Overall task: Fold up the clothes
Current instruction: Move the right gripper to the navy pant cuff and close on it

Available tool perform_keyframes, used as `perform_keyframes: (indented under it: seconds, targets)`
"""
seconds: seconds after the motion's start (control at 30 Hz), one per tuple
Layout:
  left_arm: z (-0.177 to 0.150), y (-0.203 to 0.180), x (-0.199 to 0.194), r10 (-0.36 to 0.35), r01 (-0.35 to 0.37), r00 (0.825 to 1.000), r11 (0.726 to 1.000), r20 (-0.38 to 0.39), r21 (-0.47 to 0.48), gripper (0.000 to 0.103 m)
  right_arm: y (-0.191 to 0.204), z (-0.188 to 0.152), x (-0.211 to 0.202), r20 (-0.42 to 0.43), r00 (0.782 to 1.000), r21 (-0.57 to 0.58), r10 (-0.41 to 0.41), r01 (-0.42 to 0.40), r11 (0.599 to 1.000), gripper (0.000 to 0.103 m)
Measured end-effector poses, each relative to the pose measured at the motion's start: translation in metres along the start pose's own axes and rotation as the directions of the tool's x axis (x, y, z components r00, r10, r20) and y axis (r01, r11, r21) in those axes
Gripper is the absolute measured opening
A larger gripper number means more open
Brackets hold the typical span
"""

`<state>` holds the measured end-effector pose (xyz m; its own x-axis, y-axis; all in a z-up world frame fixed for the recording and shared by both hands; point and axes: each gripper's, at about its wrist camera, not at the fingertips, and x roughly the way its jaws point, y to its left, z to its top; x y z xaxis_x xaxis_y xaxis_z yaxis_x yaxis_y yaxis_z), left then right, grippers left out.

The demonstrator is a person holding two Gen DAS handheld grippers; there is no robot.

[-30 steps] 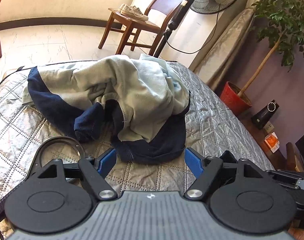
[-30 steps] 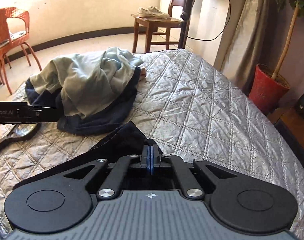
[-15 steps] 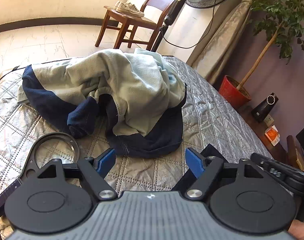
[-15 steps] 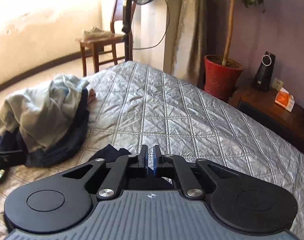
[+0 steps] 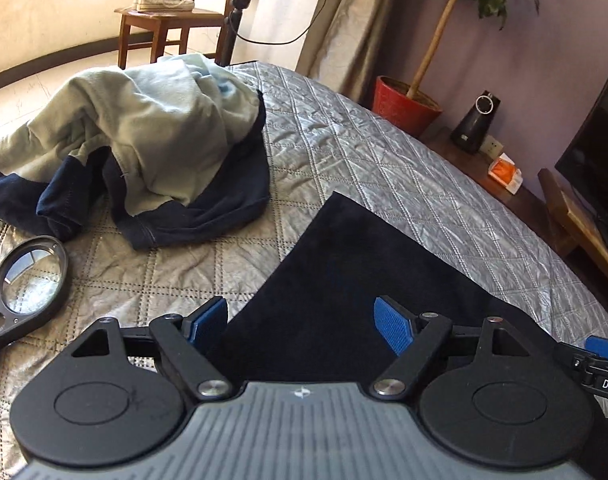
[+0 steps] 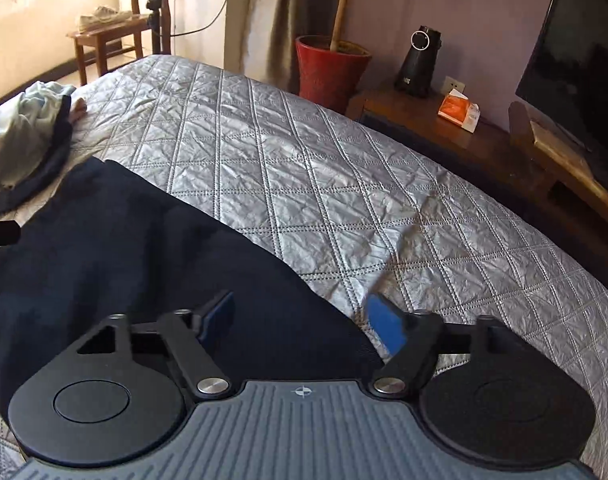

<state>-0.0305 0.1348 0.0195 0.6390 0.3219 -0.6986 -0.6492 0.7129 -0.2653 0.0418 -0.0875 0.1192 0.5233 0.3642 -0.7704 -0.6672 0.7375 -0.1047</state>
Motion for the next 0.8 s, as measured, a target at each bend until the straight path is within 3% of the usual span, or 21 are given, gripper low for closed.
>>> perform_keyframes:
  seconds: [0.1, 0.13, 0.17, 0.2, 0.23, 0.3, 0.4, 0.47, 0.57, 0.63, 0.67, 0.73, 0.77, 0.8]
  targets:
    - [-0.002, -0.006, -0.002, 0.002, -0.002, 1.0, 1.0, 0.018, 0.02, 0.079, -0.004, 0.001, 0.012, -0.059, 0.997, -0.019, 0.047, -0.048, 0.999, 0.075]
    - [-0.003, -0.008, -0.001, 0.001, -0.002, 1.0, 1.0, 0.018, 0.024, 0.079, -0.002, -0.001, 0.016, -0.077, 0.996, -0.034, 0.043, -0.046, 0.998, 0.069]
    - [-0.004, -0.009, 0.0, 0.001, -0.001, 1.0, 1.0, 0.016, 0.027, 0.079, -0.002, -0.003, 0.02, -0.091, 0.996, -0.043, 0.018, -0.022, 0.999, 0.046]
    - [-0.005, -0.011, 0.0, 0.001, -0.002, 1.0, 1.0, 0.015, 0.03, 0.078, -0.006, -0.006, 0.024, -0.103, 0.995, -0.038, -0.004, 0.001, 0.999, 0.032]
    - [-0.005, -0.013, 0.001, 0.001, -0.002, 1.0, 0.999, 0.013, 0.033, 0.078, -0.011, -0.009, 0.027, -0.103, 0.995, -0.013, -0.004, 0.003, 1.0, 0.033]
    - [-0.007, -0.017, 0.001, -0.004, 0.003, 1.0, 0.999, 0.014, 0.042, 0.078, -0.022, -0.017, 0.027, -0.087, 0.996, 0.041, -0.023, 0.027, 0.999, 0.018]
    - [-0.011, -0.026, 0.0, -0.017, 0.016, 1.0, 0.998, 0.016, 0.067, 0.078, -0.04, -0.028, 0.018, -0.031, 0.997, 0.17, -0.074, 0.078, 0.982, 0.016]
    - [-0.014, -0.032, -0.001, -0.031, 0.029, 0.999, 0.996, 0.019, 0.088, 0.078, -0.054, -0.036, 0.007, 0.023, 0.998, 0.292, -0.061, 0.052, 0.955, 0.016]
    - [-0.018, -0.042, -0.002, -0.057, 0.055, 0.998, 0.99, 0.012, 0.131, 0.079, -0.051, -0.045, 0.002, -0.007, 0.986, 0.215, -0.166, 0.164, 0.963, 0.017]
    - [-0.021, -0.048, -0.002, -0.082, 0.081, 0.997, 0.984, -0.003, 0.161, 0.08, -0.061, -0.052, -0.02, 0.061, 0.985, 0.266, -0.164, 0.143, 0.953, 0.02]
    - [-0.023, -0.053, 0.0, -0.105, 0.107, 0.994, 0.977, -0.021, 0.184, 0.081, -0.072, -0.059, -0.034, 0.084, 0.977, 0.324, -0.197, 0.16, 0.932, 0.027]
    - [-0.03, -0.063, 0.001, -0.135, 0.143, 0.99, 0.96, -0.051, 0.24, 0.081, -0.095, -0.073, -0.063, 0.123, 0.957, 0.437, -0.264, 0.187, 0.88, 0.052]
    - [-0.034, -0.069, 0.002, -0.147, 0.159, 0.987, 0.95, -0.066, 0.267, 0.081, -0.109, -0.084, -0.074, 0.13, 0.949, 0.478, -0.287, 0.193, 0.857, 0.071]
    - [-0.037, -0.073, 0.001, -0.168, 0.183, 0.983, 0.939, -0.074, 0.292, 0.08, -0.122, -0.095, -0.084, 0.123, 0.942, 0.506, -0.311, 0.211, 0.836, 0.074]
